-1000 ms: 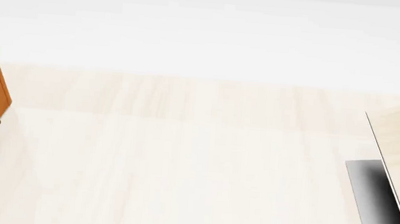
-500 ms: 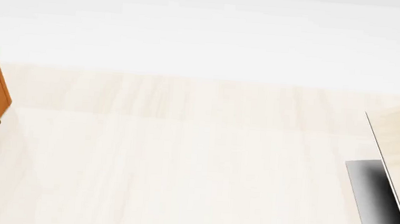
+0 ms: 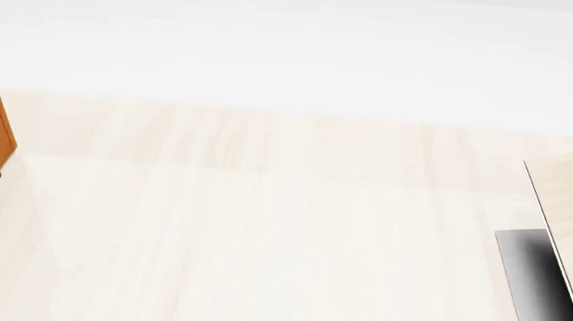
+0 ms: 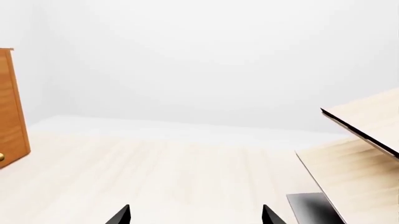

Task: Close the top drawer of the cabinet and put the bowl on top of it.

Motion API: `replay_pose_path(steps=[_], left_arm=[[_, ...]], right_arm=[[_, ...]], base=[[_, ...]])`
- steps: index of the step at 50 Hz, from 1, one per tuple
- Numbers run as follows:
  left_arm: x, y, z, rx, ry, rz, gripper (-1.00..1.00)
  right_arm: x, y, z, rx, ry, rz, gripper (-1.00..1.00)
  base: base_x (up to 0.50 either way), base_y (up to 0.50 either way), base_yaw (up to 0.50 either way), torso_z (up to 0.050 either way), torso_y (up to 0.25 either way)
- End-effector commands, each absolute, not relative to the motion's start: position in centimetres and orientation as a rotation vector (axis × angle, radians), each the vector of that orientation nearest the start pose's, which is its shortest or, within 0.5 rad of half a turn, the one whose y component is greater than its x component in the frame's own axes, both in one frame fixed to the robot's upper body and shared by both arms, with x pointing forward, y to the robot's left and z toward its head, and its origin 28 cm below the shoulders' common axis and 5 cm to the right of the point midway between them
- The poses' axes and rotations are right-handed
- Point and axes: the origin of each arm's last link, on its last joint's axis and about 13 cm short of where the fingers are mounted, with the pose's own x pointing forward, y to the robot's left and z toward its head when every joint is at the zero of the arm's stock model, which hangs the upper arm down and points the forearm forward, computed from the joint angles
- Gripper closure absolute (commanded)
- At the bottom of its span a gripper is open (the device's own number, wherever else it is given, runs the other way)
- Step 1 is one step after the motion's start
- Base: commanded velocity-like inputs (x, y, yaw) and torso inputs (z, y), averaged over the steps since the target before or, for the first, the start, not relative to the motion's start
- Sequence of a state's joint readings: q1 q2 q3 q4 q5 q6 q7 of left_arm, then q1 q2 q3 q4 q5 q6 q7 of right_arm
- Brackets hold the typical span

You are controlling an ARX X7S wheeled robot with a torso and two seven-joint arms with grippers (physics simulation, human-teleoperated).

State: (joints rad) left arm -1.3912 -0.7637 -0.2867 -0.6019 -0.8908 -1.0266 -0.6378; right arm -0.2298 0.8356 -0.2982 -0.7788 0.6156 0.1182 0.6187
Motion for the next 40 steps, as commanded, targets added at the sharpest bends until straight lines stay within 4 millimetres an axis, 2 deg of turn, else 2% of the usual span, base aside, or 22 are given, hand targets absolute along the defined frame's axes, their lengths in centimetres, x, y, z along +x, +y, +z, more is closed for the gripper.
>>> replay_pose_path(steps=[1,7,8,10,12,13,15,17,18,19,28,31,32,34,40], left_arm=[[29.0,44.1,34.1,-0.687,0.055,0.624,-1.00],[28.7,44.1,34.3,-0.683,0.050,0.620,-1.00],[28.6,44.0,34.4,-0.682,0.049,0.615,-1.00],[28.5,43.9,34.4,-0.681,0.046,0.610,-1.00],[28.3,43.8,34.4,-0.677,0.044,0.604,-1.00],[28.1,43.7,34.4,-0.681,0.035,0.593,-1.00],[27.9,43.6,34.4,-0.674,0.034,0.589,-1.00],[27.6,43.6,34.4,-0.680,0.026,0.583,-1.00],[27.5,43.5,34.3,-0.683,0.024,0.577,-1.00],[27.5,43.5,34.3,-0.677,0.023,0.580,-1.00],[26.4,43.8,34.0,-0.689,0.008,0.580,-1.00],[26.0,43.6,34.2,-0.686,-0.002,0.564,-1.00],[25.9,43.6,34.3,-0.686,-0.006,0.561,-1.00],[25.6,43.5,34.4,-0.692,-0.018,0.553,-1.00],[25.2,43.5,34.6,-0.690,-0.027,0.542,-1.00]], right_arm=[[12.8,-13.4,11.5,-0.032,-0.072,0.107,-1.00],[12.8,-13.5,11.4,-0.031,-0.071,0.108,-1.00],[12.8,-13.5,12.8,-0.030,-0.071,0.108,-1.00],[12.8,-13.4,11.5,-0.030,-0.072,0.109,-1.00],[12.8,-13.4,11.3,-0.031,-0.072,0.110,-1.00],[12.8,-13.4,12.5,-0.031,-0.072,0.111,-1.00],[12.8,-13.4,11.4,-0.030,-0.072,0.111,-1.00],[12.8,-13.5,13.5,-0.030,-0.071,0.110,-1.00],[12.8,-13.4,11.8,-0.031,-0.071,0.111,-1.00],[12.8,-13.4,11.5,-0.031,-0.071,0.111,-1.00],[12.9,-13.4,11.3,-0.031,-0.069,0.113,-1.00],[12.9,-13.3,13.2,-0.029,-0.070,0.115,-1.00],[12.9,-13.3,12.1,-0.029,-0.070,0.115,-1.00],[12.8,-13.3,11.4,-0.029,-0.071,0.114,-1.00],[12.7,-13.3,11.6,-0.033,-0.075,0.113,-1.00]], base=[[0.00,0.00,0.00,0.000,0.000],[0.00,0.00,0.00,0.000,0.000],[0.00,0.00,0.00,0.000,0.000],[0.00,0.00,0.00,0.000,0.000],[0.00,0.00,0.00,0.000,0.000],[0.00,0.00,0.00,0.000,0.000],[0.00,0.00,0.00,0.000,0.000],[0.00,0.00,0.00,0.000,0.000],[0.00,0.00,0.00,0.000,0.000],[0.00,0.00,0.00,0.000,0.000],[0.00,0.00,0.00,0.000,0.000],[0.00,0.00,0.00,0.000,0.000],[0.00,0.00,0.00,0.000,0.000],[0.00,0.00,0.00,0.000,0.000],[0.00,0.00,0.00,0.000,0.000]])
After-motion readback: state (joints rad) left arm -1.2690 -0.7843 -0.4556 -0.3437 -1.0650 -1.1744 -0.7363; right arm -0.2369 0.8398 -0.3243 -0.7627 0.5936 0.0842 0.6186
